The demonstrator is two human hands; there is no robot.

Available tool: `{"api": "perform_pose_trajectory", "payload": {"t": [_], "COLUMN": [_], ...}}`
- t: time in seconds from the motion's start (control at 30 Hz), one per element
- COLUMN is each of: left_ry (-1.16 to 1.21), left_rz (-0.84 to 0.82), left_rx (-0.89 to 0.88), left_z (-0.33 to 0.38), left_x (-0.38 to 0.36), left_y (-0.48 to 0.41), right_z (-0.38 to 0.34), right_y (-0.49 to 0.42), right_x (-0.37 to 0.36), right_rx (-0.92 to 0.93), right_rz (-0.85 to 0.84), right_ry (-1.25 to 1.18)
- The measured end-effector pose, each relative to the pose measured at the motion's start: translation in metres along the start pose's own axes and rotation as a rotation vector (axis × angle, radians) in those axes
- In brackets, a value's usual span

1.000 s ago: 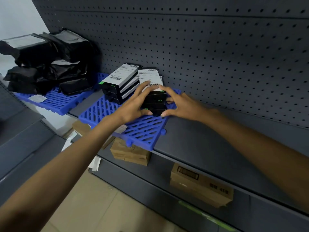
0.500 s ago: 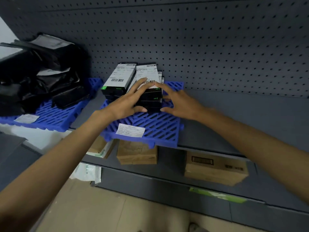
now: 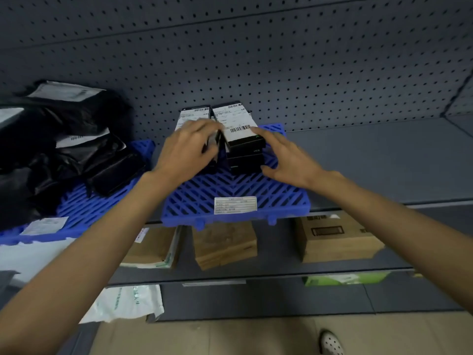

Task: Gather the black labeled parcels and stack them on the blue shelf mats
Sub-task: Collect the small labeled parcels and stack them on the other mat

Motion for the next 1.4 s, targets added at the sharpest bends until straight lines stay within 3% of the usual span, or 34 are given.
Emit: {"api": "perform_pose_trajectory", "payload": {"t": [0.17, 0.43, 0.73, 1.0, 1.23, 1.4], "left_ry": [0.19, 0.426, 0.386, 0.294, 0.391, 0.197], "left_rz": [-0.134, -0.144, -0.185, -0.201, -0.238, -0.18], "left_rx": [0.231, 0.294, 0.315, 0.273, 0.234, 0.225], "left_z": [-0.058, -0.062, -0.039, -0.014, -0.018, -0.019], "left_x": [-0.025, -0.042, -0.047, -0.053, -0.054, -0.049], "left_y": [0.023, 0.035, 0.033, 0.027, 0.023, 0.022], "right_z": [-0.014, -0.042, -0.021, -0.007, -0.015, -0.018], "right_y": [-0.006, -0.007, -0.013, -0.011, -0.004, -0.005], "right_x": [-0.004, -0.021, -0.013, 0.0, 0.01, 0.012], "right_rx": [-0.044, -0.124, -0.153, -0.177, -0.157, -0.172], "right_rz": [0.05, 0.05, 0.105, 0.006, 0.129, 0.118], "right_ry": [0.032, 0.161, 0.024, 0.037, 0.046, 0.091]}}
Point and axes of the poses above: each hand's wrist, its own y-axis away from the middle knuckle, its own x-axis out of the back of the hand, z = x × y, the point moved 9 cm from there along -y, towards the middle knuckle
